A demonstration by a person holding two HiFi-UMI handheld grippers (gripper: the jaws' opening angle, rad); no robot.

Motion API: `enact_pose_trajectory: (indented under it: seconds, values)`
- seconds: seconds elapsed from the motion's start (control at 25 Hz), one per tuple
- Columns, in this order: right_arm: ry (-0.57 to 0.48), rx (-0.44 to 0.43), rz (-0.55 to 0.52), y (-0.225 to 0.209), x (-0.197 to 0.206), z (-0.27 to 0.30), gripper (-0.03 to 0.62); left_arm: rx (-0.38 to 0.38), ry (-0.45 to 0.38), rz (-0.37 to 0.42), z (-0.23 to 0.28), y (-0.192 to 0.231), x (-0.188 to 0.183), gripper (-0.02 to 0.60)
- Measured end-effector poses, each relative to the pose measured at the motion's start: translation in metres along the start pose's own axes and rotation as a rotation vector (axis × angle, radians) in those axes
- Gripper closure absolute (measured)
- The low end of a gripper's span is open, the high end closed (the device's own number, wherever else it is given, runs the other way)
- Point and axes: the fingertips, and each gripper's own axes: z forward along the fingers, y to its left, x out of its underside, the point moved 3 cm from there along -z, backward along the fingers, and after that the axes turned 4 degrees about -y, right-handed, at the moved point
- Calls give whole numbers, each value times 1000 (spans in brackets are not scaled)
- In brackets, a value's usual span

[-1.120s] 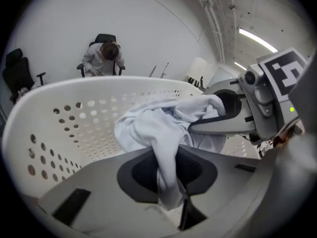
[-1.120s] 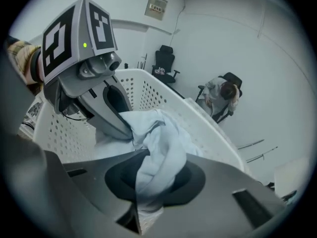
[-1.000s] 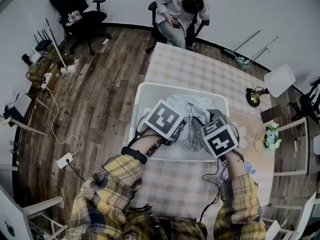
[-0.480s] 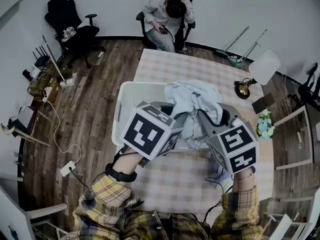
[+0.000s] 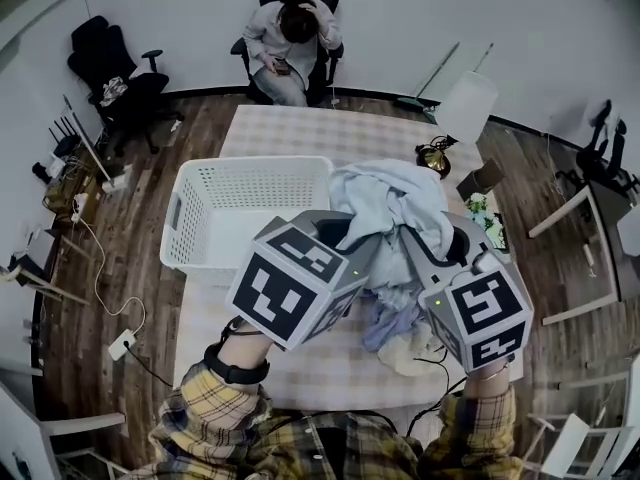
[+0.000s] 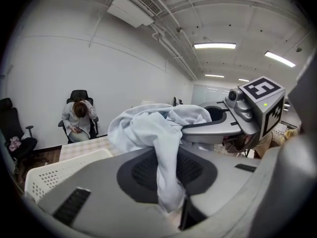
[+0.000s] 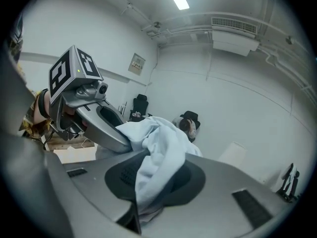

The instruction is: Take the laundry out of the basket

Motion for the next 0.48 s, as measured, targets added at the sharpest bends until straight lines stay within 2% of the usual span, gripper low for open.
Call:
enact_pose_trajectory:
  seconds: [0.28,0.48]
  values:
    - [-13,7,23,-39,48,-65,497,22,12,10,45,-81,-4,485]
    - [35,-51,53,-50,89,-97,497,6,27,-10,72,-119,9,486]
